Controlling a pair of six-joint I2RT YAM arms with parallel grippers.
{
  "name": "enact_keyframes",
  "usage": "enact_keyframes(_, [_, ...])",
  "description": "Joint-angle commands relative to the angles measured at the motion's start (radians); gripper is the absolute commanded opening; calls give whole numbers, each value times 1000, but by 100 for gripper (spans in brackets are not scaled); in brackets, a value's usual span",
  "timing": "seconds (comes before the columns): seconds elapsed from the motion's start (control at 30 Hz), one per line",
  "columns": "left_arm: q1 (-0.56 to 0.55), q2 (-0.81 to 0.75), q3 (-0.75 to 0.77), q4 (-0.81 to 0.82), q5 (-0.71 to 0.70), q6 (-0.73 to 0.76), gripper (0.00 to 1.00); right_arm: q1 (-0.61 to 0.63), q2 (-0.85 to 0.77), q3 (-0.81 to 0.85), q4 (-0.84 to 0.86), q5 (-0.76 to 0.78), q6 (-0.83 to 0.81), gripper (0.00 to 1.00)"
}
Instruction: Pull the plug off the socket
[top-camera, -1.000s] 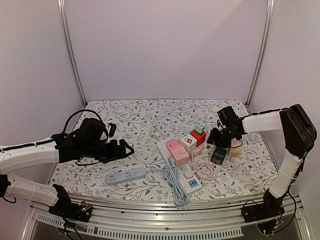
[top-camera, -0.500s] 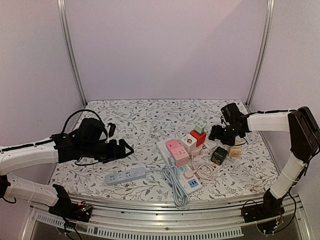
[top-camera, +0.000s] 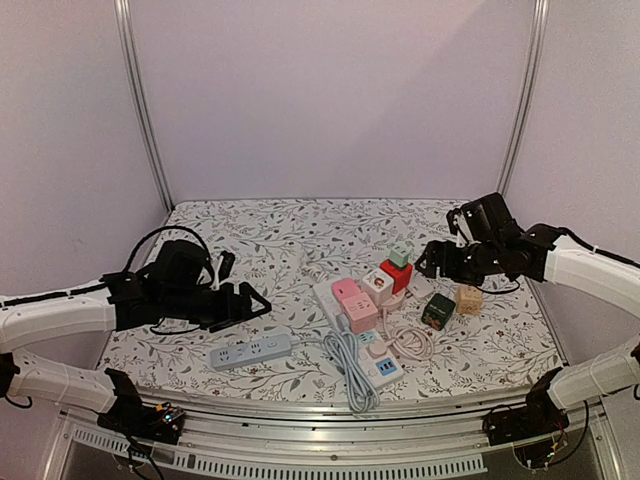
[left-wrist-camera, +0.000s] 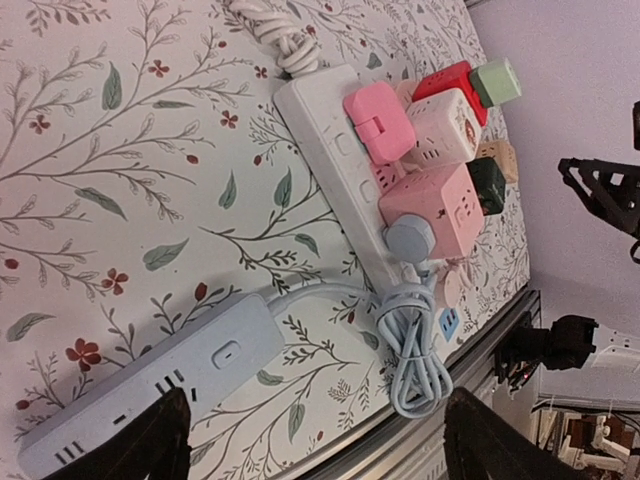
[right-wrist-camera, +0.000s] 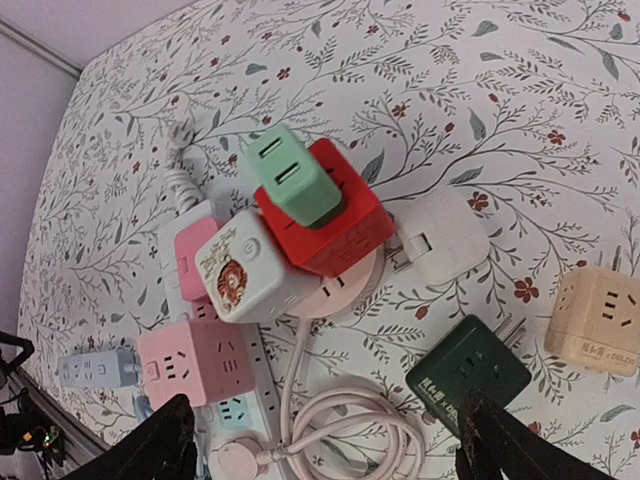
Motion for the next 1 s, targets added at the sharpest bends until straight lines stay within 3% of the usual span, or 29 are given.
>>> enact_keyframes(0.0, [-42, 11, -20, 62, 7, -22, 86, 167, -60, -44, -83, 89, 52, 89])
enact_keyframes(0.17, [-87, 62, -37, 137, 7, -52, 87, 338, -36, -19, -78, 150, 105, 90])
enact_keyframes(0.37, [-141, 134, -14, 184, -5, -68, 86, 441, 116, 97, -84, 211, 117, 91])
enact_keyframes(0.97, [-149, 143, -36, 221, 1, -87, 86, 480, 457, 373, -145, 268, 63, 92])
